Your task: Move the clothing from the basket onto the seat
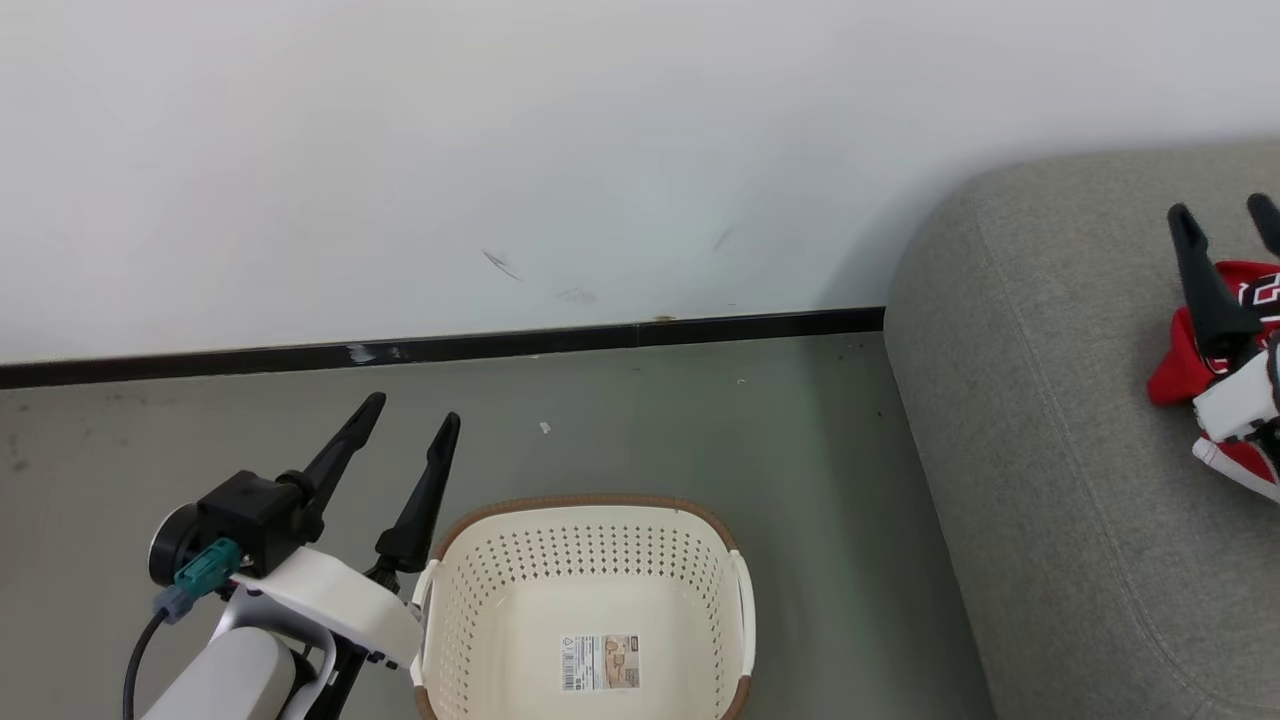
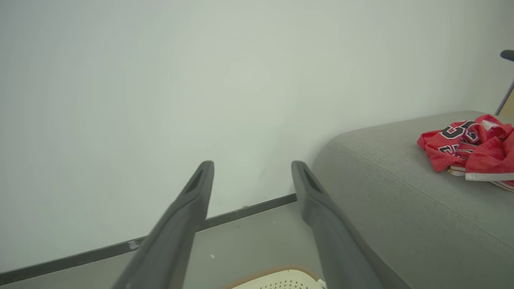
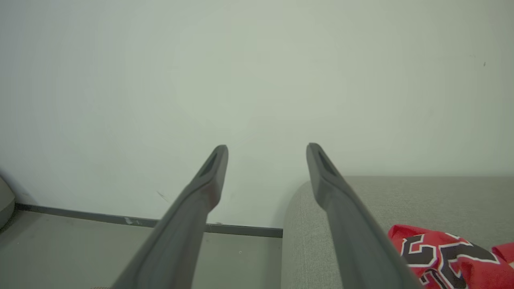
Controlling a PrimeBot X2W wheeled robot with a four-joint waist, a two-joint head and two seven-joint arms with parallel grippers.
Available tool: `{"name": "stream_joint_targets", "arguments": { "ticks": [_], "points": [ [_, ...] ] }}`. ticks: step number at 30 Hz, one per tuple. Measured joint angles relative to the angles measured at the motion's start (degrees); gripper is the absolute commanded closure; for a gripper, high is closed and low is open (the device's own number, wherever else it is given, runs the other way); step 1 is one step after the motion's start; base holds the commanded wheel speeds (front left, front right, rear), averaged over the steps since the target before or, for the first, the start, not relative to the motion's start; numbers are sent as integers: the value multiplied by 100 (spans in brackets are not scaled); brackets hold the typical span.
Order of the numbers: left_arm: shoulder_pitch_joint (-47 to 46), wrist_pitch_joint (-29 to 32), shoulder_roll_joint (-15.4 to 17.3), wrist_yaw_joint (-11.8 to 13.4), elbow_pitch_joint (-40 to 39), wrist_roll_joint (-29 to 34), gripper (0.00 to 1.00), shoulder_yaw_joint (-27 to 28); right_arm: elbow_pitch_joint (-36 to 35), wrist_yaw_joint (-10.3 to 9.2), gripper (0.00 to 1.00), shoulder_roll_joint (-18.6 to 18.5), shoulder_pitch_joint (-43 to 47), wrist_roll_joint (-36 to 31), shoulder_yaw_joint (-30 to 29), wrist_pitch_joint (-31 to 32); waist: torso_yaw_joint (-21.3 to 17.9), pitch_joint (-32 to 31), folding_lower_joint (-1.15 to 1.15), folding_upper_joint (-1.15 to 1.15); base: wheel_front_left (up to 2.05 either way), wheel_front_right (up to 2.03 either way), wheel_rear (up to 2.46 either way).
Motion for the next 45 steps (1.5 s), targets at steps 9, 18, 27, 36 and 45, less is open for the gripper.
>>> {"name": "stream_joint_targets", "arguments": {
  "ticks": [9, 18, 27, 36, 45],
  "points": [
    [381, -52, 31, 269, 59, -112, 0, 392, -241, 0, 0, 391, 477, 220, 176, -52, 324, -168, 0, 0, 0, 0, 0],
    [689, -93, 40, 504, 77, -155, 0, 708, -468, -1, 0, 616, 994, 224, 282, -100, 610, -307, 0, 0, 0, 0, 0],
    [1020, -100, 3, 660, 93, -288, 0, 966, -792, -1, 0, 869, 1513, 146, 170, -102, 830, -432, 0, 0, 0, 0, 0],
    [1266, -100, -142, 706, -46, -287, 0, 1213, -1399, -1, 0, 1105, 1968, -240, -240, -119, 950, -524, 0, 0, 0, 0, 0],
    [1513, -100, -203, 703, -177, -275, 0, 1369, -1617, -1, 0, 1415, 2588, -385, -497, -119, 994, -561, 0, 0, 0, 0, 0]
  ]
}}
